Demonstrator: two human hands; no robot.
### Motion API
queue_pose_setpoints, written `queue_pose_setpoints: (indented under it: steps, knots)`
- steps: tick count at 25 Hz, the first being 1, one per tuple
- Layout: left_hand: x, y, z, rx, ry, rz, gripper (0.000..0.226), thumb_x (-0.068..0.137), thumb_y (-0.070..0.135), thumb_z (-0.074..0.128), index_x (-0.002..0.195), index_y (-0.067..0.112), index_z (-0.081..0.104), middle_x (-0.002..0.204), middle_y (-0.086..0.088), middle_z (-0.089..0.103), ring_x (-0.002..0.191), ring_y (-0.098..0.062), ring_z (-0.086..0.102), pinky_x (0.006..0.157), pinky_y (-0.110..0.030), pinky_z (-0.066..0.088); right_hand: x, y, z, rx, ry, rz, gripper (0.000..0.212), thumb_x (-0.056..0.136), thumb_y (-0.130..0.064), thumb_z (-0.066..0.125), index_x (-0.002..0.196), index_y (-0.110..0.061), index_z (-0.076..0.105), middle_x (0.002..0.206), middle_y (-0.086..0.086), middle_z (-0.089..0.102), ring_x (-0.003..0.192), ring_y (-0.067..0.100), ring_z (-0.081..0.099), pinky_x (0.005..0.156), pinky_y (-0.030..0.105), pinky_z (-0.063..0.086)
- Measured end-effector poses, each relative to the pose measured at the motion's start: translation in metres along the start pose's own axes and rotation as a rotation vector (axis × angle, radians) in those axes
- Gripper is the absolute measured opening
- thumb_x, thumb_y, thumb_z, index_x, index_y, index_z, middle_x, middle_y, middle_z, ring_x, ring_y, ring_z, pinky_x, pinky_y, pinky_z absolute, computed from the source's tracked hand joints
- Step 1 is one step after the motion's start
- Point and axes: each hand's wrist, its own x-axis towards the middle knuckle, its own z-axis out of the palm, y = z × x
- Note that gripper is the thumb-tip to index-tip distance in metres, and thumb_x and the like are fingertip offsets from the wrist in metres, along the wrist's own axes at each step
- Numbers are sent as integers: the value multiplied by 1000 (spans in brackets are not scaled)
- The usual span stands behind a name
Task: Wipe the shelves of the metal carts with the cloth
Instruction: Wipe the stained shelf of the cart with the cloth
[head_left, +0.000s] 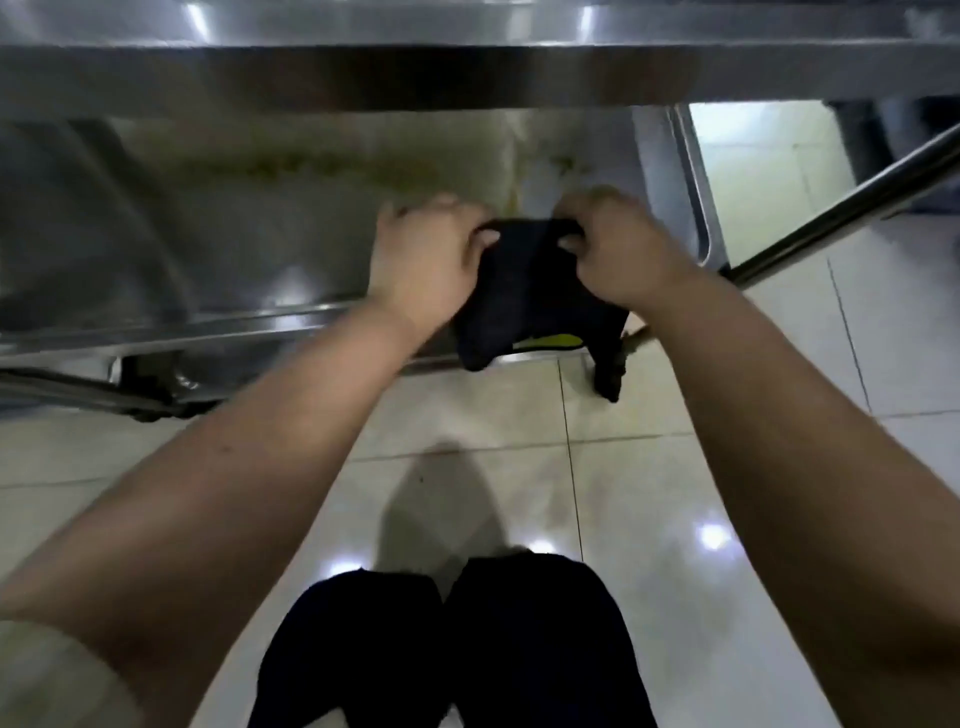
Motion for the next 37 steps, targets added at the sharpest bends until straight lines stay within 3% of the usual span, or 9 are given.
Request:
queue_pose_setpoints:
  steps: [5,9,11,13,15,19,29,33,37]
  knots:
    - [69,-46,78,161,0,-88,28,95,42,54,115,27,66,113,-9,63,112,-34,53,89,-41,36,87,41,73,-329,90,144,33,94,-19,57,127,-17,57,132,17,51,126,39,41,104,46,34]
    - [76,-82,90,-85,227,-95,39,96,46,46,119,23,66,120,-10,64,112,-34,56,90,-39,44,65,28,107,-28,456,29,44,92,-24,49,136,-25,53,136,9,52,128,37,41,109,53,30]
    - [98,-106,84,-76,152,-168,42,99,42,40,130,22,60,137,-10,56,126,-32,50,103,-39,39,51,9,110,-87,286,-34,50,95,-45,38,144,-35,42,149,2,42,139,35,32,116,59,14]
    - [115,-127,81,118,-55,-267,49,101,48,31,147,32,38,158,-2,31,146,-28,22,117,-50,14,47,6,117,-241,-5,33,63,92,-70,20,151,-50,8,163,-10,2,148,35,-4,114,63,-8]
    - [121,-139,85,191,-170,-319,56,100,57,22,153,41,15,164,6,6,150,-23,-2,115,-60,-3,50,15,122,-269,-102,69,68,84,-80,9,144,-58,-13,159,-18,-20,145,36,-22,110,67,-14]
    - [120,-138,93,213,-158,-304,54,100,56,14,153,44,6,163,8,-6,150,-22,-8,115,-62,-3,94,30,121,-253,-21,97,70,79,-83,6,143,-61,-12,159,-20,-16,146,38,-19,109,67,-15]
    - [124,-135,97,249,-179,-316,53,100,57,11,151,48,0,163,11,-8,150,-21,-7,115,-61,-4,285,50,94,-197,31,223,68,89,-76,21,151,-50,7,163,-10,-1,147,40,-11,107,72,-10]
    - [122,-132,95,221,-187,-328,54,100,56,13,151,48,0,163,10,-9,150,-22,-8,115,-61,-4,246,45,94,-164,4,151,65,92,-72,22,151,-49,7,163,-13,-3,148,37,-11,110,69,-9]
    - [121,-131,93,238,-194,-329,54,101,54,13,152,46,-1,163,8,-9,150,-26,-8,114,-63,-3,119,32,113,-210,-59,96,65,86,-75,12,145,-58,-9,159,-20,-18,146,35,-19,111,67,-11]
